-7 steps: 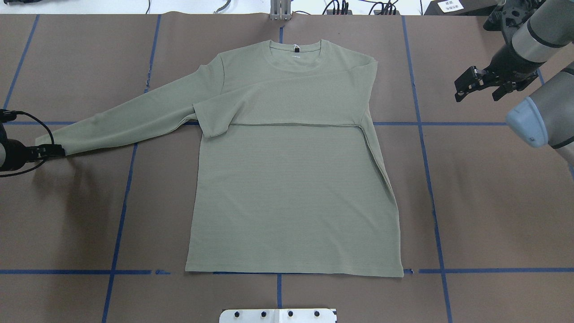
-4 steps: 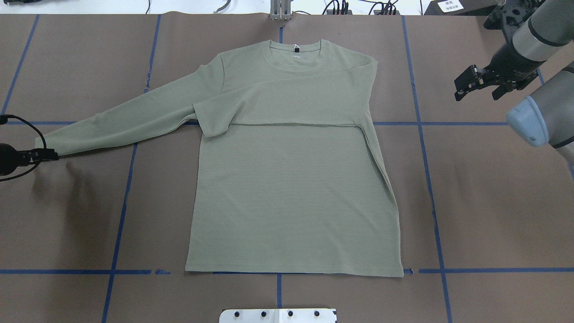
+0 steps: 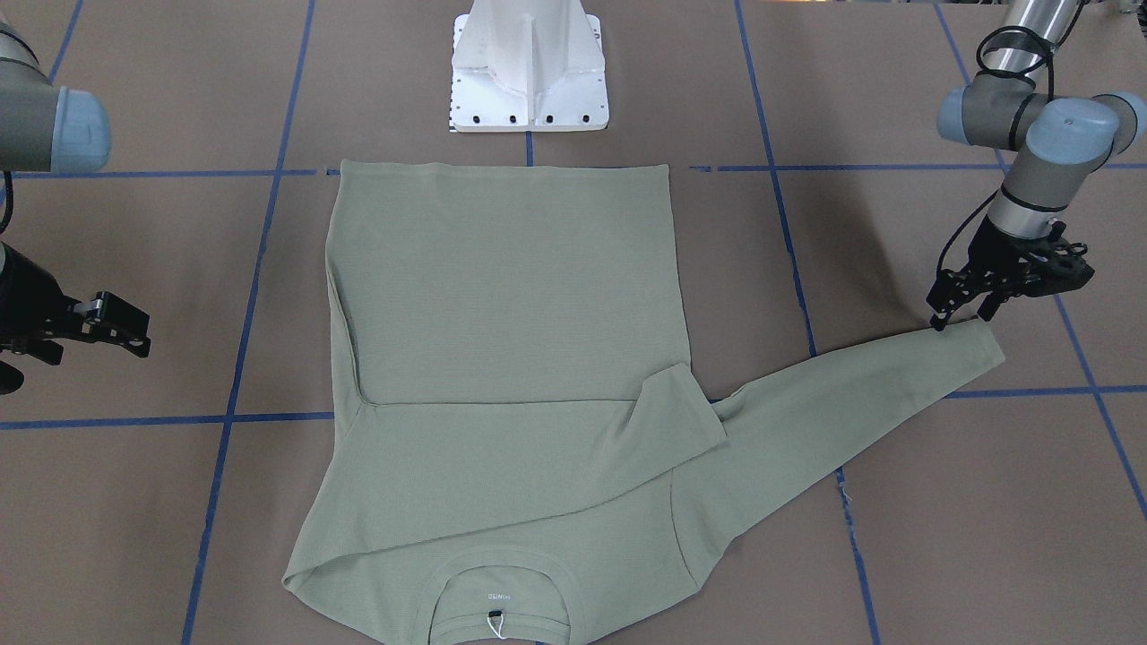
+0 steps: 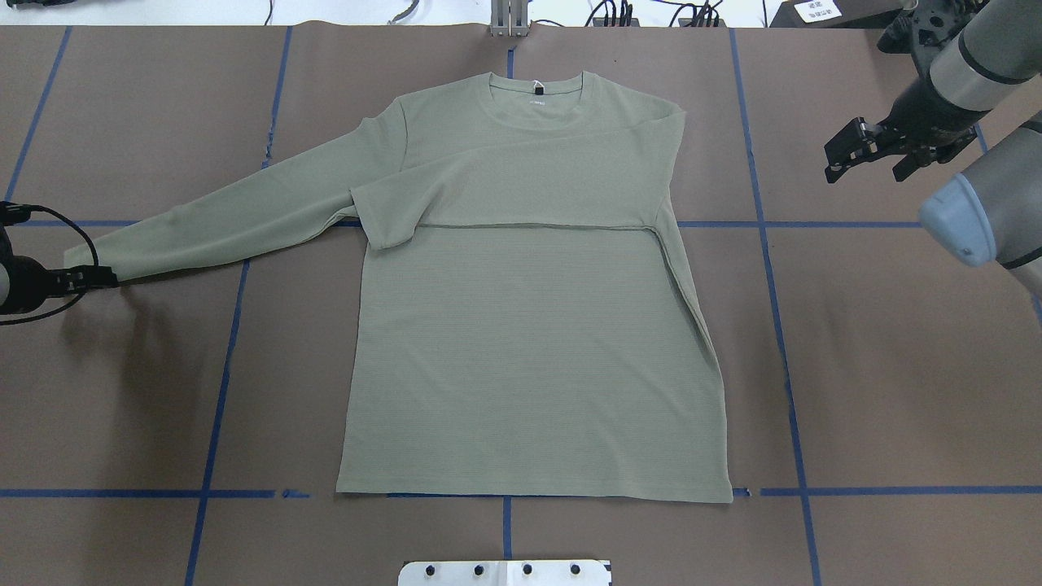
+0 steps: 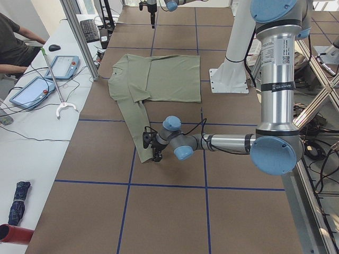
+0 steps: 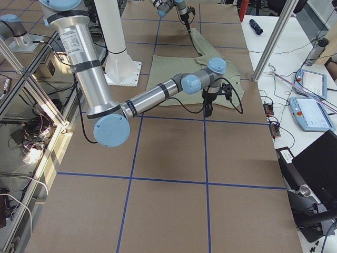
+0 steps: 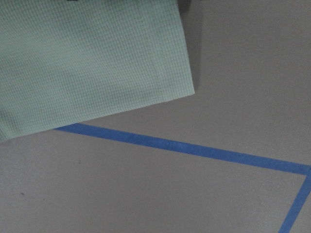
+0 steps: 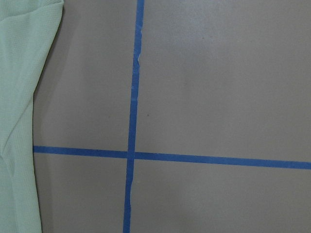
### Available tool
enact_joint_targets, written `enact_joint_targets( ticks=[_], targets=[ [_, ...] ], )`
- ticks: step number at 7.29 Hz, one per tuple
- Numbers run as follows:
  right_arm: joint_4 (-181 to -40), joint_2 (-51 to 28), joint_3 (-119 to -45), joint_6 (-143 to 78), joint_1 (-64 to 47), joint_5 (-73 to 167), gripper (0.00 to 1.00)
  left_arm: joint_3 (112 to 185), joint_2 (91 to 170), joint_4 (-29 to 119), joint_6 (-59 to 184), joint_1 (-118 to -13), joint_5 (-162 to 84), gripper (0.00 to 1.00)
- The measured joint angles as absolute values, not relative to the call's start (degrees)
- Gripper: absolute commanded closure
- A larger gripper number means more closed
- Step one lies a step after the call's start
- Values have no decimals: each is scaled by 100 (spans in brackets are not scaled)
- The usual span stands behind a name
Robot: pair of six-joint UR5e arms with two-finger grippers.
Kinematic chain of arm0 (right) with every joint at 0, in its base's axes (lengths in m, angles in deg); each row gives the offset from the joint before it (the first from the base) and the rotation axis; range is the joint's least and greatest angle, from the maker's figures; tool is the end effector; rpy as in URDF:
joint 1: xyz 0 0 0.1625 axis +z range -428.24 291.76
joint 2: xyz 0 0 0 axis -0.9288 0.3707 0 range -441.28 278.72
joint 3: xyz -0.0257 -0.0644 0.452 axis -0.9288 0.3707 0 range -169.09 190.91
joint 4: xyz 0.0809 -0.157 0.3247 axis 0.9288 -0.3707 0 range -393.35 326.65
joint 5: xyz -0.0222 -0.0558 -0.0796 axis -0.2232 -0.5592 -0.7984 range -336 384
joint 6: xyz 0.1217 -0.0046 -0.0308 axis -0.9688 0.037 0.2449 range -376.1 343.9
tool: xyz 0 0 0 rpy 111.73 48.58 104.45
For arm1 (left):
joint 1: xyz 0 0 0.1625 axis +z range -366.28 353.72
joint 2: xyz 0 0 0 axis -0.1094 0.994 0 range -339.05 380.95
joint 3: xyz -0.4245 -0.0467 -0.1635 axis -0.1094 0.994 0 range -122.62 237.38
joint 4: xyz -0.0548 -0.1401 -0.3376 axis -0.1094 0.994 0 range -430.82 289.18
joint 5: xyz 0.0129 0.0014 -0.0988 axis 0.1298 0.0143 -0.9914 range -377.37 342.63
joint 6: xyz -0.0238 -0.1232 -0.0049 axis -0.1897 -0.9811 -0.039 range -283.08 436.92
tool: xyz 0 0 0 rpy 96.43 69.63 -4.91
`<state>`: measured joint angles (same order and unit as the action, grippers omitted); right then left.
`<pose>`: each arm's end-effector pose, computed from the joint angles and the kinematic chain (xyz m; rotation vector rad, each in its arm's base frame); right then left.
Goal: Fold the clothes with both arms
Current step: 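Grasp the cuff of the other sleeve with the left gripper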
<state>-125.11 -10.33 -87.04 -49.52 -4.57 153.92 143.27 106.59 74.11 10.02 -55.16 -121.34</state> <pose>-0.2133 -0.5502 0.4829 0.0250 -0.8038 -0.0364 0.2271 -0.4166 0.6808 0.2890 0.7916 -0.3241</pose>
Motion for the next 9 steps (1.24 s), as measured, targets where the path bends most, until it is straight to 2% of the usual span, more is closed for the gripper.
enact_joint_targets(
  ticks=[2, 3, 5, 6, 7, 9],
  targets=[
    [-12511, -1038, -8701, -4964, -460, 15383, 0, 14295, 10664, 7411, 1003, -5523, -12129, 14],
    [-12511, -1039, -8700, -4976, -461, 15384, 0, 14287, 10660, 7411, 1003, -5527, -12122, 20],
    [-12511, -1031, -8707, -4992, -461, 15384, 0, 14277, 10656, 7411, 1003, -5540, -12105, 51],
    [-12511, -1026, -8715, -5000, -461, 15383, 0, 14284, 10648, 7408, 1003, -5553, -12099, 62],
    [-12511, -1022, -8724, -5006, -460, 15383, 0, 14306, 10646, 7414, 1003, -5561, -12098, 69],
    [-12506, -1013, -8736, -5014, -454, 15389, 0, 14340, 10644, 7421, 995, -5572, -12084, 74]
  ],
)
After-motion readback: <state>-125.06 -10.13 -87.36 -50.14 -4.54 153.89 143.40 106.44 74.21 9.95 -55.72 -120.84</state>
